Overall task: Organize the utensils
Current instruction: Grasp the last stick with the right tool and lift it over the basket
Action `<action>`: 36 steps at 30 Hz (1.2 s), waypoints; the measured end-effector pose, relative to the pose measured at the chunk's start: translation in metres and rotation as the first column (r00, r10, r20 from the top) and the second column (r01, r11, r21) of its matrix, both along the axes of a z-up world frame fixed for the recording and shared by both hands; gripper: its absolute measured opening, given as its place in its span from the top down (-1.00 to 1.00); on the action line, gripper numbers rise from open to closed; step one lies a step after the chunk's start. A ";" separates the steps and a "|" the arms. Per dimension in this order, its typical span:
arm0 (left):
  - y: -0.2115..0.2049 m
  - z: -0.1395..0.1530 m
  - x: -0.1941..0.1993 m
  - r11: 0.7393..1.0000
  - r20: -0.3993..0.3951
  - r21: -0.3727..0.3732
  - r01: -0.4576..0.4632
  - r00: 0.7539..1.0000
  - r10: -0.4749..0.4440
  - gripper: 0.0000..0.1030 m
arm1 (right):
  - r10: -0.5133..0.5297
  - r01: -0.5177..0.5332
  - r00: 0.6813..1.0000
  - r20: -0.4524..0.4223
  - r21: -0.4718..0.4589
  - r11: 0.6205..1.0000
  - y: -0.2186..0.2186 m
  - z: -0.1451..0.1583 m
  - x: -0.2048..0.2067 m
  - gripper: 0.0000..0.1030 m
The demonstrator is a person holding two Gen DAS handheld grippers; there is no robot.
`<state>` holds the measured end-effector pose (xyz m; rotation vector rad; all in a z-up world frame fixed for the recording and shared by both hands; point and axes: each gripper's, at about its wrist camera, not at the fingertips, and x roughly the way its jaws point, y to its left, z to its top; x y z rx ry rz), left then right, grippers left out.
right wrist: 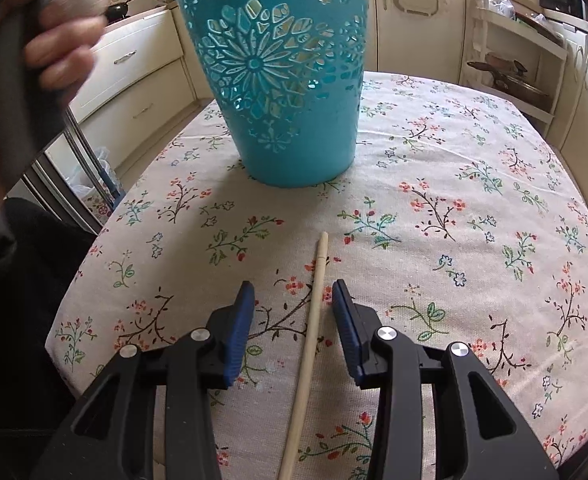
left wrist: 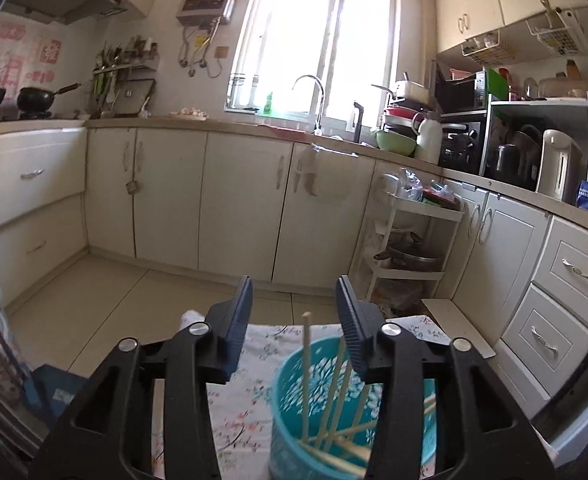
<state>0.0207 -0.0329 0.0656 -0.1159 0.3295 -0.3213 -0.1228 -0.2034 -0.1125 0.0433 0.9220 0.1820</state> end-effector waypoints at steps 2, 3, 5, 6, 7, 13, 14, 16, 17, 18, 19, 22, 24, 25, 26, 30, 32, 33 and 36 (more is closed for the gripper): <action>0.007 -0.002 -0.004 1.000 -0.014 -0.004 0.000 1.000 0.000 0.12 | -0.012 0.012 1.000 -0.008 -0.025 1.000 0.001 0.000 0.004 0.33; 0.010 -0.004 -0.006 1.000 -0.022 -0.005 0.002 1.000 -0.002 0.12 | -0.016 0.016 1.000 -0.014 -0.036 0.999 0.002 0.000 0.006 0.38; 0.015 -0.006 -0.009 1.000 -0.032 -0.007 0.005 0.999 -0.005 0.11 | -0.016 0.014 1.000 -0.025 -0.062 0.998 0.001 0.001 0.008 0.52; 0.018 -0.007 -0.011 1.000 -0.037 -0.010 0.007 0.999 -0.007 0.10 | -0.020 0.018 0.999 -0.028 -0.069 0.997 -0.001 0.000 0.008 0.66; 0.019 -0.006 -0.012 1.000 -0.040 -0.012 0.009 0.999 -0.009 0.09 | -0.023 0.021 0.999 -0.035 -0.063 0.998 -0.004 0.000 0.009 0.75; 0.023 -0.008 -0.017 1.000 -0.050 -0.017 0.023 0.998 -0.024 0.06 | 0.009 -0.016 0.999 -0.047 -0.150 0.989 0.006 0.001 0.019 0.80; 0.024 -0.008 -0.018 1.000 -0.052 -0.016 0.024 0.998 -0.025 0.06 | 0.026 -0.034 0.999 -0.047 -0.175 0.984 0.011 0.002 0.017 0.82; 0.026 -0.011 -0.022 1.000 -0.056 -0.015 0.026 0.998 -0.027 0.06 | 0.045 -0.054 0.998 -0.051 -0.188 0.981 0.011 0.002 0.014 0.89; 0.028 -0.012 -0.024 1.000 -0.059 -0.012 0.026 0.998 -0.026 0.06 | 0.040 -0.050 0.997 -0.058 -0.173 0.984 0.008 0.003 0.012 0.89; 0.029 -0.013 -0.026 1.000 -0.060 -0.011 0.023 0.998 -0.024 0.06 | 0.029 -0.038 0.997 -0.067 -0.125 0.991 0.002 0.005 0.010 0.89; 0.031 -0.013 -0.027 1.000 -0.061 -0.011 0.021 0.998 -0.021 0.06 | 0.024 -0.026 0.998 -0.060 -0.037 0.999 -0.007 0.011 0.007 0.89; 0.037 -0.012 -0.028 1.000 -0.061 -0.025 0.001 0.998 -0.003 0.06 | 0.021 -0.061 0.990 0.138 0.290 0.955 -0.033 0.066 -0.010 0.89; 0.041 -0.010 -0.030 0.998 -0.046 -0.042 -0.037 0.998 0.035 0.06 | -0.066 -0.080 0.934 0.352 0.385 0.919 -0.047 0.120 -0.019 0.89; 0.043 -0.009 -0.031 0.997 -0.038 -0.050 -0.052 0.998 0.050 0.07 | -0.113 -0.084 0.895 0.433 0.410 0.908 -0.051 0.142 -0.020 0.89; 0.047 -0.008 -0.033 0.995 -0.025 -0.063 -0.073 0.997 0.072 0.07 | -0.159 -0.077 0.856 0.492 0.425 0.902 -0.054 0.159 -0.020 0.89; 0.058 -0.003 -0.040 0.985 0.019 -0.102 -0.141 0.989 0.144 0.06 | -0.369 -0.005 0.642 0.672 0.485 0.875 -0.054 0.208 -0.005 0.89; 0.064 -0.003 -0.041 0.979 0.025 -0.122 -0.161 0.986 0.165 0.06 | -0.430 0.032 0.588 0.685 0.512 0.858 -0.050 0.208 0.014 0.89; 0.066 -0.003 -0.040 0.978 0.023 -0.128 -0.165 0.985 0.169 0.06 | -0.452 0.048 0.574 0.683 0.522 0.851 -0.050 0.206 0.020 0.88; 0.069 -0.003 -0.038 0.977 0.014 -0.135 -0.166 0.985 0.169 0.06 | -0.503 0.099 0.570 0.649 0.554 0.827 -0.049 0.189 0.049 0.88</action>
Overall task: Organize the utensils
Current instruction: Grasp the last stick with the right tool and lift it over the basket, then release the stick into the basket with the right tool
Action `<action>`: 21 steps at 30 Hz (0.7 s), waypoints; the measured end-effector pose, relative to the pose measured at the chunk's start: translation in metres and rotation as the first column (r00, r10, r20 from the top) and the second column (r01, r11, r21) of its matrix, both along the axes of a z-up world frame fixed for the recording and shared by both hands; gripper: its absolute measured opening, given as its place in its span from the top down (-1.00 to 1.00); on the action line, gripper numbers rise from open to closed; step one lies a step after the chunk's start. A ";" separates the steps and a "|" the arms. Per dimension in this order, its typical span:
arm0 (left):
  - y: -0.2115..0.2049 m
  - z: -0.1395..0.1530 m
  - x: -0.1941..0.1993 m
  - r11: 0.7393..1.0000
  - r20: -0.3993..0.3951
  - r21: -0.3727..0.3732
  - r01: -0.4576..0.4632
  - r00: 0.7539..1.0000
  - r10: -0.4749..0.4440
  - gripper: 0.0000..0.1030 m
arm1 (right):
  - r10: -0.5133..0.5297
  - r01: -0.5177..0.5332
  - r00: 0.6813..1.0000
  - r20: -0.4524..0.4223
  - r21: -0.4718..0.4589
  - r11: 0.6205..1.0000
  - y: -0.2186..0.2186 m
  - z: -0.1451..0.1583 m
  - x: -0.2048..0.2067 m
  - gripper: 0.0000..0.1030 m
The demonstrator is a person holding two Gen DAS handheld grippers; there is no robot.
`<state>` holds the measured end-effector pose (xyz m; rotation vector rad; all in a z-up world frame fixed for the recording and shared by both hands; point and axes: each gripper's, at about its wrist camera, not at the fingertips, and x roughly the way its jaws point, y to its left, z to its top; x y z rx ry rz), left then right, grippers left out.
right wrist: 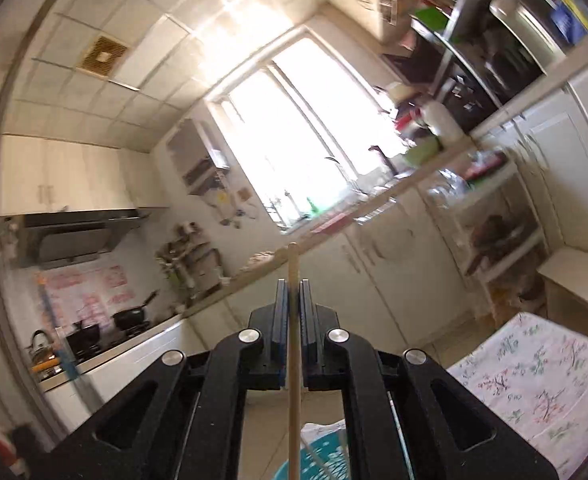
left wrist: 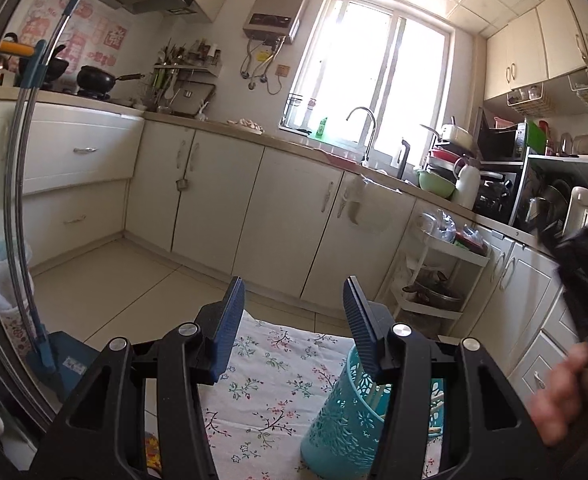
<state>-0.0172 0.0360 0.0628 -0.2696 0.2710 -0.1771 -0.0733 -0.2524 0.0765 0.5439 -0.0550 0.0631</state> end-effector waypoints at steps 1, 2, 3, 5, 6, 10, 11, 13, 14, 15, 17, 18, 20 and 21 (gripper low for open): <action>0.001 -0.001 0.000 1.000 -0.002 0.000 0.002 1.000 -0.002 0.06 | -0.009 0.009 1.000 -0.022 -0.009 1.000 0.001 -0.007 0.008 0.88; 0.001 -0.001 0.001 1.000 -0.003 0.001 0.006 1.000 -0.006 0.06 | -0.020 0.018 0.999 -0.046 -0.031 0.999 0.003 -0.014 0.014 0.88; 0.000 0.000 0.002 1.000 -0.004 0.001 0.009 1.000 -0.009 0.06 | -0.017 0.014 0.998 -0.064 -0.051 0.999 0.006 -0.022 0.014 0.88; -0.001 0.001 0.002 1.000 -0.004 -0.003 0.019 1.000 -0.019 0.06 | -0.008 0.000 0.995 -0.099 -0.081 0.997 0.012 -0.031 0.018 0.88; -0.002 0.001 0.002 1.000 -0.003 -0.003 0.021 1.000 -0.021 0.06 | -0.009 -0.002 0.994 -0.112 -0.099 0.995 0.016 -0.037 0.018 0.88; -0.006 0.001 0.001 1.000 -0.002 0.007 0.030 1.000 -0.030 0.06 | -0.006 -0.008 0.990 -0.138 -0.094 0.996 0.014 -0.044 0.018 0.88; -0.006 0.000 0.001 1.000 -0.004 0.010 0.030 1.000 -0.030 0.06 | -0.005 -0.009 0.990 -0.139 -0.098 0.995 0.013 -0.043 0.018 0.88; -0.006 0.000 0.001 0.999 -0.009 0.008 0.033 0.999 -0.033 0.06 | 0.014 -0.028 0.990 -0.144 -0.097 0.995 0.010 -0.041 0.021 0.88; -0.006 0.000 0.002 0.999 -0.011 0.007 0.032 0.999 -0.032 0.06 | 0.024 -0.037 0.989 -0.147 -0.090 0.995 0.007 -0.040 0.022 0.88; -0.006 -0.001 0.001 0.999 -0.012 0.005 0.032 0.999 -0.032 0.06 | 0.034 -0.046 0.988 -0.149 -0.083 0.995 0.006 -0.039 0.023 0.88; -0.007 -0.001 0.001 0.999 -0.011 0.008 0.035 0.999 -0.035 0.06 | 0.055 -0.063 0.988 -0.147 -0.051 0.997 0.003 -0.036 0.025 0.88; -0.007 -0.001 0.001 0.999 -0.009 0.011 0.036 0.999 -0.036 0.06 | 0.068 -0.073 0.987 -0.143 -0.030 0.997 0.000 -0.034 0.024 0.88; -0.007 -0.001 0.001 0.999 -0.009 0.010 0.037 0.999 -0.037 0.06 | 0.080 -0.081 0.990 -0.119 -0.006 0.997 -0.002 -0.028 0.018 0.88; -0.007 -0.001 0.001 0.999 -0.010 0.008 0.036 0.999 -0.036 0.06 | 0.082 -0.082 0.991 -0.105 0.005 0.997 -0.003 -0.025 0.016 0.88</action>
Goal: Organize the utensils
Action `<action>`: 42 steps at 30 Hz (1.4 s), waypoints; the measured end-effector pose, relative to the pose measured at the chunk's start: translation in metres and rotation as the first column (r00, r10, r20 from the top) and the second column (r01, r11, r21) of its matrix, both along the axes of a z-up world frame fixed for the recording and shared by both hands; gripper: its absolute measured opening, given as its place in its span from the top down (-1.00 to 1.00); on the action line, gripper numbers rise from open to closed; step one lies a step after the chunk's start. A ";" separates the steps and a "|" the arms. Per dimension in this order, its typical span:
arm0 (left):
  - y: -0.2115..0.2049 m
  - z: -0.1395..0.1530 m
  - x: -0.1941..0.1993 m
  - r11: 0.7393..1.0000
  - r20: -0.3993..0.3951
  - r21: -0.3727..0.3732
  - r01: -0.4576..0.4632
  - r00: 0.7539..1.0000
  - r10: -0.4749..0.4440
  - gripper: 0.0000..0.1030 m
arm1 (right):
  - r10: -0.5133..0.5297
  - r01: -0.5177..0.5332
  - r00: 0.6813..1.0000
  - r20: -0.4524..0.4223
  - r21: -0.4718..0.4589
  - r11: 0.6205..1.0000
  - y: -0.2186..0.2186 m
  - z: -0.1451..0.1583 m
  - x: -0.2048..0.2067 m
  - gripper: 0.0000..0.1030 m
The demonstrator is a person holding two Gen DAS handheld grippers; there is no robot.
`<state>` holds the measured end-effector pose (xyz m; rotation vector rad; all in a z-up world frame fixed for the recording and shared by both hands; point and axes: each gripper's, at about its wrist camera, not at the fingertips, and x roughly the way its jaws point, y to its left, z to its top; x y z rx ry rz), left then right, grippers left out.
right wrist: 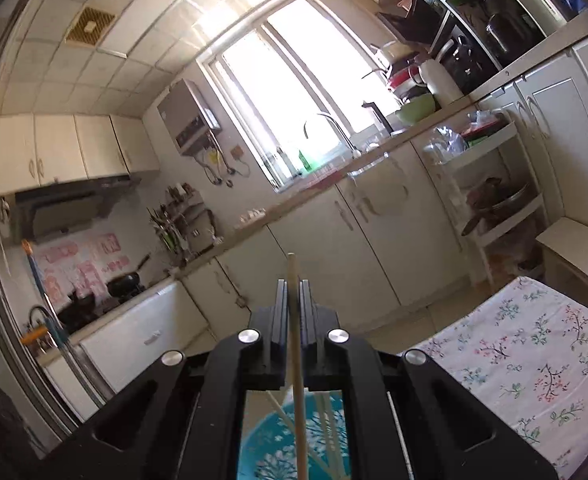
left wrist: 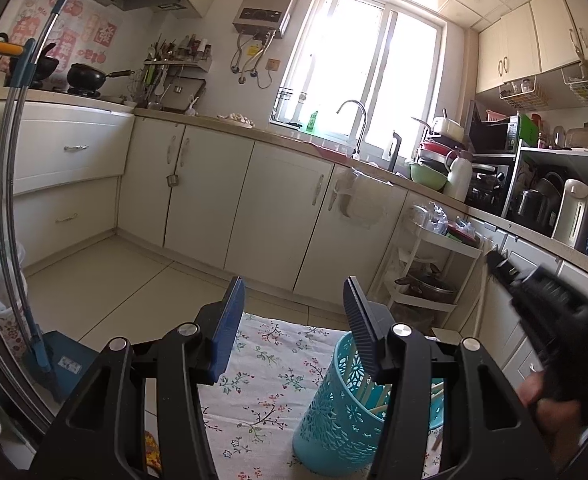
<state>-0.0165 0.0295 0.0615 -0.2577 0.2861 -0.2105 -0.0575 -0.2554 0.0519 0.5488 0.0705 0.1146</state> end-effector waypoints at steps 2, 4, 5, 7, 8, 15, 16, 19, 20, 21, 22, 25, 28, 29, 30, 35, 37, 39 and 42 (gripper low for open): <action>0.001 -0.001 0.000 1.000 -0.006 -0.010 0.000 1.000 0.000 0.06 | -0.005 0.004 0.999 0.039 0.030 1.000 -0.003 0.010 -0.006 0.88; 0.001 -0.001 0.001 1.000 -0.006 -0.009 0.000 1.000 0.000 0.06 | -0.016 0.016 0.998 0.064 0.009 1.000 0.003 0.019 -0.007 0.88; 0.000 0.000 0.001 1.000 -0.005 -0.007 0.000 1.000 0.000 0.06 | -0.021 0.022 0.997 0.071 -0.020 1.000 0.008 0.021 -0.007 0.88; 0.000 0.000 0.001 1.000 -0.006 -0.009 -0.001 1.000 0.001 0.06 | -0.026 0.029 0.998 0.062 -0.052 0.998 0.014 0.019 -0.005 0.88; 0.000 0.000 0.001 1.000 -0.007 -0.011 -0.002 1.000 0.002 0.06 | -0.029 0.031 0.998 0.056 -0.048 0.998 0.014 0.017 -0.003 0.88; -0.003 0.000 0.002 1.000 -0.013 -0.011 0.001 1.000 -0.001 0.06 | -0.025 0.026 1.000 0.004 -0.122 0.992 0.024 0.002 0.000 0.88; -0.003 -0.001 0.002 1.000 -0.014 -0.011 0.001 1.000 -0.001 0.06 | -0.021 0.020 1.000 -0.007 -0.133 0.991 0.025 -0.001 0.000 0.88; -0.004 -0.001 0.001 1.000 -0.012 -0.007 0.005 1.000 -0.005 0.06 | -0.006 -0.003 0.999 -0.053 -0.170 0.985 0.028 -0.012 -0.005 0.88; -0.005 -0.001 0.001 1.000 -0.014 -0.003 0.009 1.000 -0.009 0.06 | -0.004 -0.008 0.998 -0.068 -0.180 0.984 0.029 -0.014 -0.005 0.88; -0.006 -0.001 0.002 1.000 -0.016 0.002 0.014 1.000 -0.014 0.06 | 0.007 -0.027 0.995 -0.102 -0.198 0.980 0.031 -0.019 -0.006 0.88; -0.006 -0.002 0.002 1.000 -0.018 0.006 0.018 1.000 -0.017 0.06 | 0.012 -0.038 0.992 -0.122 -0.207 0.978 0.033 -0.022 -0.006 0.88; -0.010 -0.002 -0.001 0.999 -0.025 0.035 0.025 0.999 -0.024 -0.01 | 0.022 -0.069 0.981 -0.192 -0.246 0.967 0.037 -0.031 -0.011 0.59; -0.016 -0.004 -0.008 0.996 -0.042 0.079 0.029 0.999 -0.026 -0.16 | 0.024 -0.083 0.976 -0.217 -0.268 0.960 0.037 -0.037 -0.032 0.51; -0.018 -0.005 -0.012 0.995 -0.054 0.096 0.033 0.998 -0.028 -0.23 | 0.021 -0.086 0.974 -0.227 -0.280 0.956 0.037 -0.038 -0.040 0.49; -0.020 -0.006 -0.017 0.993 -0.064 0.112 0.037 0.997 -0.030 -0.27 | 0.021 -0.091 0.971 -0.238 -0.288 0.953 0.038 -0.040 -0.046 0.44; -0.023 -0.006 -0.046 0.982 -0.092 0.187 0.022 0.996 -0.004 -0.66 | -0.017 -0.105 0.945 -0.327 -0.350 0.931 0.043 -0.048 -0.088 -0.01; -0.022 -0.005 -0.060 0.977 -0.099 0.212 0.014 0.995 0.007 -0.74 | -0.030 -0.114 0.932 -0.361 -0.370 0.922 0.045 -0.051 -0.100 -0.13; -0.022 -0.006 -0.075 0.972 -0.115 0.233 0.011 0.993 0.016 -0.81 | -0.044 -0.120 0.919 -0.393 -0.382 0.916 0.047 -0.053 -0.112 -0.20; -0.020 -0.006 -0.094 0.969 -0.137 0.248 0.021 0.990 0.014 -0.85 | -0.062 -0.119 0.906 -0.418 -0.395 0.911 0.049 -0.053 -0.129 -0.39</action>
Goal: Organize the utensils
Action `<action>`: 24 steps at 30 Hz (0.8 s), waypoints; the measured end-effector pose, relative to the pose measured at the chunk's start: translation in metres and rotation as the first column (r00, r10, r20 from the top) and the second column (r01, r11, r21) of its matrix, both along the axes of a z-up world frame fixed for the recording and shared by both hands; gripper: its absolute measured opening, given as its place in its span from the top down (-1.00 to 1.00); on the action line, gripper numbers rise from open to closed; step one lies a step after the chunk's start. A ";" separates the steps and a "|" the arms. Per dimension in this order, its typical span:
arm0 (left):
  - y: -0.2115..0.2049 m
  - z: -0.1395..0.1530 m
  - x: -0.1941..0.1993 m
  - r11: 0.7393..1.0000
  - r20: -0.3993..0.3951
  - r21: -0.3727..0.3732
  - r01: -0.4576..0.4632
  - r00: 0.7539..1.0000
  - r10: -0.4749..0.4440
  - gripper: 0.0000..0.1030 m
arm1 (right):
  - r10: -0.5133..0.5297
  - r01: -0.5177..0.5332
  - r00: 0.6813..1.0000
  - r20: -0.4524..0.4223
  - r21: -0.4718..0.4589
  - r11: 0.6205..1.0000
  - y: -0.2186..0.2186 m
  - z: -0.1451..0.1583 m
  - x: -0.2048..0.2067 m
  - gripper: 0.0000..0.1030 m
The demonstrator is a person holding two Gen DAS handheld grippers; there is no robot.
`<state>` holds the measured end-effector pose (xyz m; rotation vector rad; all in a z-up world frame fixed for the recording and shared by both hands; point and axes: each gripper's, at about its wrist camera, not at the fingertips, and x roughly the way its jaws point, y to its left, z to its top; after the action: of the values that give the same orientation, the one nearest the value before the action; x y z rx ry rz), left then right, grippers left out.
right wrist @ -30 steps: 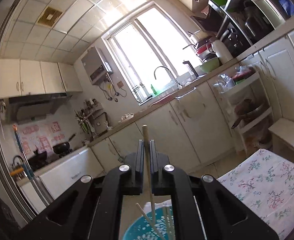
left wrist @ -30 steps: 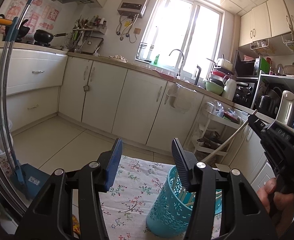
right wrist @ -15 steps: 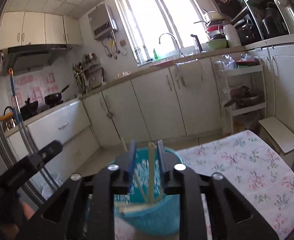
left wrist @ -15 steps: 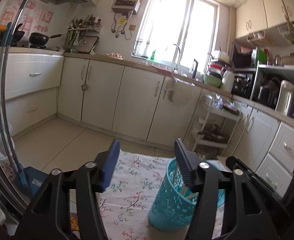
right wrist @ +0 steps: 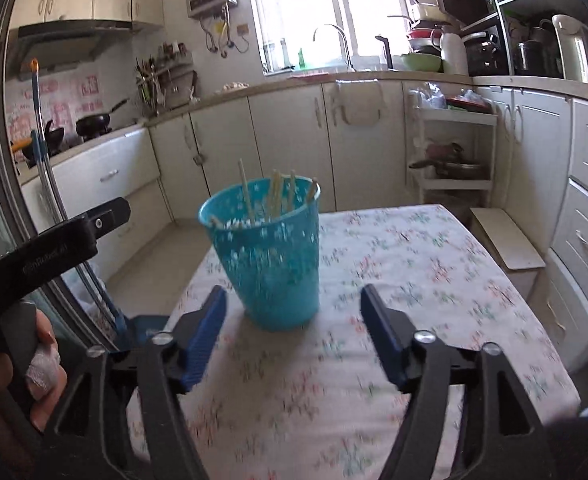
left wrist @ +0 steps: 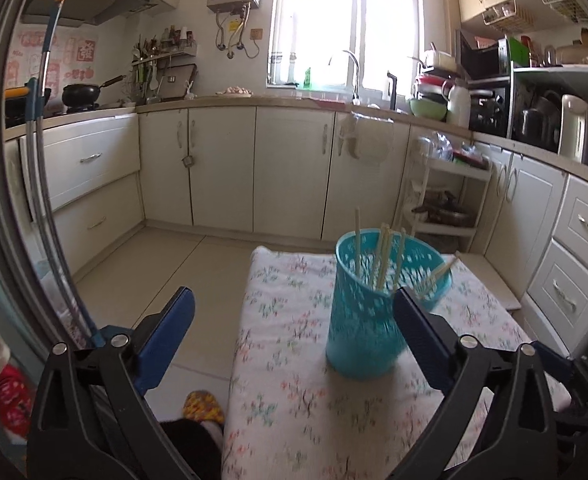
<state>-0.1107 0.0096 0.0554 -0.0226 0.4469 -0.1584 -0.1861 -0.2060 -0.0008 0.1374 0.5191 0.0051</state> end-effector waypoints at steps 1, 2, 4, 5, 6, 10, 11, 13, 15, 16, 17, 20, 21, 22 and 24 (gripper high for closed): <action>0.002 0.000 -0.004 1.000 -0.008 0.005 0.006 1.000 -0.006 -0.85 | -0.006 0.005 1.000 -0.008 -0.009 1.000 0.001 0.001 -0.005 -0.45; 0.002 0.000 -0.009 1.000 -0.015 0.011 0.012 1.000 -0.012 -0.85 | -0.010 0.010 1.000 -0.013 -0.015 1.000 0.002 0.002 -0.009 -0.48; 0.003 0.001 -0.021 0.999 -0.026 0.027 0.022 0.999 -0.022 -0.85 | -0.017 0.016 0.999 -0.028 -0.026 1.000 0.004 0.006 -0.019 -0.57; 0.003 0.002 -0.028 0.999 -0.030 0.035 0.030 0.999 -0.029 -0.85 | -0.022 0.021 0.999 -0.033 -0.029 0.999 0.005 0.006 -0.023 -0.62; 0.004 0.003 -0.032 0.999 -0.033 0.040 0.035 0.999 -0.033 -0.85 | -0.029 0.028 0.999 -0.045 -0.035 0.999 0.007 0.008 -0.027 -0.71; 0.010 0.011 -0.056 0.998 -0.033 0.048 0.043 0.999 -0.042 -0.85 | -0.041 0.036 0.994 -0.100 -0.054 0.998 0.012 0.011 -0.041 -0.84; 0.012 0.014 -0.061 0.998 -0.035 0.049 0.041 0.999 -0.040 -0.85 | -0.045 0.039 0.993 -0.108 -0.058 0.998 0.012 0.013 -0.043 -0.85; 0.016 0.022 -0.071 0.998 -0.048 0.053 0.031 0.998 -0.029 -0.85 | -0.052 0.041 0.989 -0.140 -0.077 0.996 0.016 0.016 -0.051 -0.85; 0.020 0.027 -0.082 0.998 -0.078 0.044 0.041 0.996 -0.038 -0.85 | -0.056 0.043 0.985 -0.165 -0.079 0.996 0.020 0.019 -0.061 -0.85; 0.021 0.028 -0.086 0.998 -0.092 0.044 0.047 0.995 -0.042 -0.85 | -0.058 0.046 0.983 -0.174 -0.075 0.996 0.021 0.019 -0.065 -0.85; 0.023 0.029 -0.093 0.997 -0.105 0.049 0.051 0.993 -0.046 -0.85 | -0.060 0.048 0.980 -0.190 -0.069 0.996 0.021 0.019 -0.071 -0.85; 0.027 0.032 -0.115 0.996 -0.102 0.068 0.056 0.994 -0.049 -0.85 | -0.053 0.042 0.974 -0.220 -0.055 0.998 0.026 0.019 -0.093 -0.85; 0.029 0.033 -0.123 0.996 -0.101 0.070 0.059 0.994 -0.052 -0.85 | -0.050 0.039 0.976 -0.214 -0.056 0.998 0.028 0.019 -0.099 -0.85; 0.030 0.033 -0.129 0.996 -0.104 0.069 0.063 0.993 -0.056 -0.85 | -0.051 0.039 0.977 -0.207 -0.061 0.997 0.031 0.019 -0.108 -0.85; 0.032 0.034 -0.140 0.995 -0.119 0.071 0.068 0.991 -0.059 -0.85 | -0.062 0.051 0.978 -0.200 -0.061 0.997 0.036 0.017 -0.124 -0.85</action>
<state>-0.2503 0.0415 0.0892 0.0561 0.5705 -0.2033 -0.3101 -0.1705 0.0163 0.0991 0.7169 -0.0797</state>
